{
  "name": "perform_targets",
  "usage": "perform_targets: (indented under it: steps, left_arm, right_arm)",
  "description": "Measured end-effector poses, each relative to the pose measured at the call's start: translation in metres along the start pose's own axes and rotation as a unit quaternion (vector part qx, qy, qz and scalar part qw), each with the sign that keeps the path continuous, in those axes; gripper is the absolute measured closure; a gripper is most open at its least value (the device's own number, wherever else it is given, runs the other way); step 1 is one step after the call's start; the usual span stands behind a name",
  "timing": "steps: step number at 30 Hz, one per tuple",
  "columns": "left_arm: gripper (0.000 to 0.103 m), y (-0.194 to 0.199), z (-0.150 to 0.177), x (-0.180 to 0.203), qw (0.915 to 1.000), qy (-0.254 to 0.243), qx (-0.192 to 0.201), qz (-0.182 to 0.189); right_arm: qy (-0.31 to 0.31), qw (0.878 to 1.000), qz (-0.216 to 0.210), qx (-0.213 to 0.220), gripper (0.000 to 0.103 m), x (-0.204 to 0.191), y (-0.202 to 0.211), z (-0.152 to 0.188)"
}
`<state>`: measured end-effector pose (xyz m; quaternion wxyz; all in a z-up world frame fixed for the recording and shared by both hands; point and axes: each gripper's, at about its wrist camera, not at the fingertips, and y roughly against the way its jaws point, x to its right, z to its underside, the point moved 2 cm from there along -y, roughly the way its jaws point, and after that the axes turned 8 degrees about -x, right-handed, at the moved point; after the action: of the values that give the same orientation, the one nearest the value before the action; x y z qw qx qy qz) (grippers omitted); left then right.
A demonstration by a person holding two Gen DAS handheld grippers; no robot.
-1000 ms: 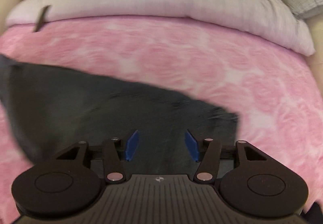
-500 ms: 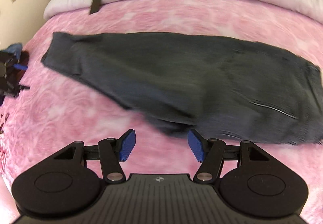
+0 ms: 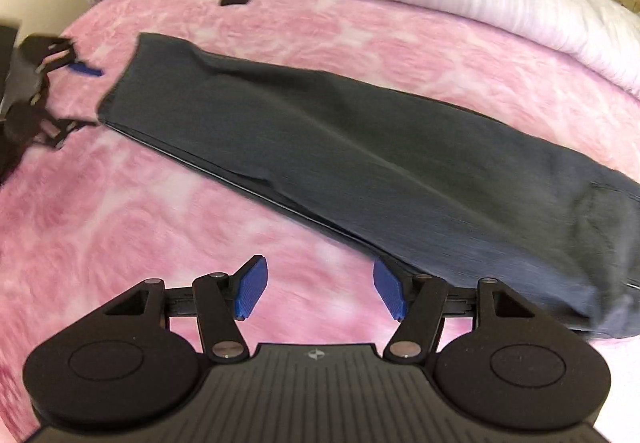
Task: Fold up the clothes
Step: 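Move the left gripper to the grey jeans leg hems and grasp them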
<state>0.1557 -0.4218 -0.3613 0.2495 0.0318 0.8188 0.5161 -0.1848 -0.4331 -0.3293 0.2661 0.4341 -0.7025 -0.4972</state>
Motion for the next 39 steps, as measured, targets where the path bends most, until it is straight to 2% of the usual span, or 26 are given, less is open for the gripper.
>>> perform_targets:
  steps: [3,5,8,10,12,17,19,21,22,23,24,26,28,30,33,34,35,36,38,39]
  left_arm:
    - [0.041,-0.011,-0.011,-0.038,0.9962,0.053,0.04,0.057]
    - [0.041,-0.025,-0.022,-0.057,0.9933,0.077,0.046,0.073]
    - [0.041,-0.059,-0.037,-0.086,0.9876,0.137,0.02,0.074]
    - [0.042,-0.087,-0.04,-0.1,0.9847,0.163,-0.026,0.055]
    - [0.039,-0.106,-0.035,-0.112,0.9783,0.19,-0.058,0.058]
    - [0.041,-0.086,-0.02,-0.123,0.9773,0.199,-0.045,0.056]
    - [0.041,-0.06,-0.011,-0.116,0.9874,0.154,-0.024,0.026]
    - [0.041,-0.032,-0.001,-0.093,0.9981,0.062,0.005,-0.005]
    - [0.041,-0.021,0.005,-0.074,0.9999,-0.002,0.014,-0.006]
    - [0.041,-0.011,0.011,-0.055,0.9975,-0.067,0.023,-0.008]
    - [0.042,-0.003,0.018,-0.036,0.9913,-0.129,0.029,-0.007]
    - [0.045,-0.002,0.032,-0.002,0.9746,-0.223,0.026,-0.004]
    - [0.066,-0.012,0.039,0.019,0.9612,-0.275,0.017,-0.015]
    - [0.069,-0.026,0.039,0.028,0.9545,-0.297,0.004,-0.03]
    - [0.071,-0.038,0.039,0.036,0.9409,-0.336,-0.002,-0.041]
    - [0.087,-0.037,0.039,0.035,0.94,-0.339,-0.002,-0.04]
    - [0.092,-0.034,0.036,0.031,0.9447,-0.326,-0.002,-0.033]
    - [0.093,-0.029,0.034,0.024,0.9522,-0.304,0.0,-0.028]
    - [0.096,-0.014,0.03,-0.001,0.975,-0.222,0.008,-0.013]
    - [0.097,-0.009,0.032,-0.012,0.9815,-0.191,0.01,-0.011]
  right_arm:
    - [0.016,1.0,0.005,-0.009,0.038,-0.029,-0.012,-0.008]
    - [0.014,1.0,0.01,-0.017,0.038,-0.039,-0.02,-0.01]
    - [-0.003,1.0,0.015,-0.023,0.038,-0.043,-0.028,-0.011]
    - [-0.014,0.999,0.021,-0.03,0.038,-0.041,-0.033,-0.009]
    - [-0.024,0.999,0.027,-0.035,0.038,-0.037,-0.034,-0.007]
    - [-0.044,0.998,0.042,-0.034,0.034,-0.027,-0.033,-0.006]
    - [-0.046,0.997,0.043,-0.034,0.034,-0.025,-0.035,-0.008]
    - [-0.038,0.998,0.042,-0.03,0.034,-0.026,-0.038,-0.011]
    - [-0.033,0.998,0.042,-0.027,0.034,-0.028,-0.04,-0.014]
    - [-0.027,0.998,0.045,-0.025,0.036,-0.029,-0.042,-0.016]
    - [-0.021,0.998,0.047,-0.025,0.037,-0.03,-0.044,-0.018]
    - [-0.014,0.998,0.049,-0.024,0.038,-0.031,-0.049,-0.022]
    - [-0.012,0.998,0.049,-0.024,0.038,-0.03,-0.052,-0.025]
    - [-0.004,0.997,0.066,-0.026,0.038,-0.028,-0.054,-0.027]
    - [0.026,0.99,0.131,-0.033,0.038,-0.023,-0.054,-0.024]
    - [0.037,0.987,0.155,-0.035,0.038,-0.019,-0.054,-0.022]
    - [0.045,0.982,0.177,-0.038,0.038,-0.015,-0.054,-0.02]
    - [0.047,0.979,0.192,-0.041,0.038,-0.01,-0.055,-0.017]
    - [0.042,0.975,0.214,-0.043,0.036,0.0,-0.054,-0.012]
    - [0.036,0.974,0.22,-0.041,0.035,0.006,-0.052,-0.01]
